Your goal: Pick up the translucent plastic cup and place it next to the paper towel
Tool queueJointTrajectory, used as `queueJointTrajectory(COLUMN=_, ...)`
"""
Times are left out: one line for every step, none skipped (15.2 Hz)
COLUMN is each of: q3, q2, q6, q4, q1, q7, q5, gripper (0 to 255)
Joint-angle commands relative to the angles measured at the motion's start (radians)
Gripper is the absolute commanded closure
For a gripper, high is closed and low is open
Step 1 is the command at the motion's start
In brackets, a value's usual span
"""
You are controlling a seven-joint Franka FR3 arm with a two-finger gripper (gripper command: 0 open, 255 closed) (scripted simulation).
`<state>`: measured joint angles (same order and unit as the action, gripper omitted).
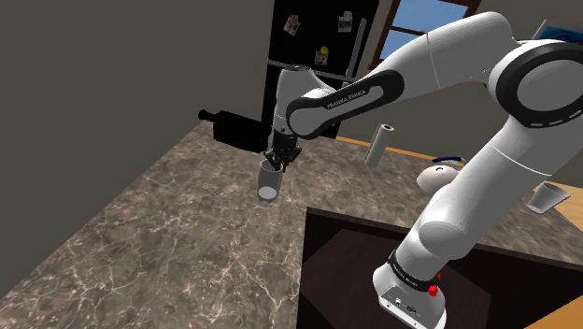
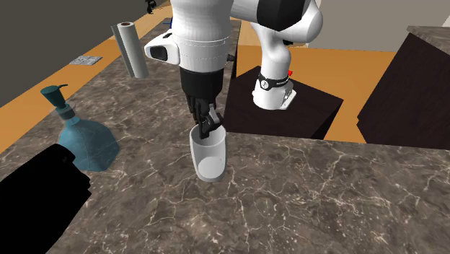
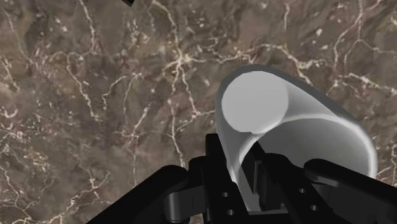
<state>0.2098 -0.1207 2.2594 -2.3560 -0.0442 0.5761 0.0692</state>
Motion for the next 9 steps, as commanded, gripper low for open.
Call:
queueJointTrajectory(q3=0.000, q2=0.000, q6=0.000, q4=0.000, q1=0.000, q7=0.000, q5=0.000, gripper=255)
queueJointTrajectory(q3=0.000, q2=0.000, q6=0.000, q4=0.000, q1=0.000, q7=0.000, q5=0.000, gripper=255)
queueJointTrajectory(q3=0.000, q2=0.000, q6=0.000, q4=0.000, q1=0.000, q7=0.000, q5=0.000, gripper=255)
queueJointTrajectory(q3=0.000, q2=0.000, q6=0.000, q4=0.000, q1=0.000, q7=0.000, q5=0.000, gripper=255)
queueJointTrajectory(q3=0.000, q2=0.000, q6=0.000, q4=0.000, q1=0.000, q7=0.000, q5=0.000, gripper=255)
queueJointTrajectory(q3=0.000, q2=0.000, q6=0.000, q4=0.000, q1=0.000, q7=0.000, q5=0.000, gripper=255)
queueJointTrajectory(q3=0.000, q2=-0.007, q6=-0.014, q4=0.006, q1=0.000, q7=-0.003, q5=-0.003, gripper=255)
queueJointTrajectory(q3=-0.001, q2=-0.015, q6=-0.027, q4=0.013, q1=-0.001, q7=-0.005, q5=-0.005, gripper=255)
queueJointTrajectory(q3=-0.001, q2=-0.022, q6=-0.041, q4=0.020, q1=-0.001, q7=-0.008, q5=-0.008, gripper=255)
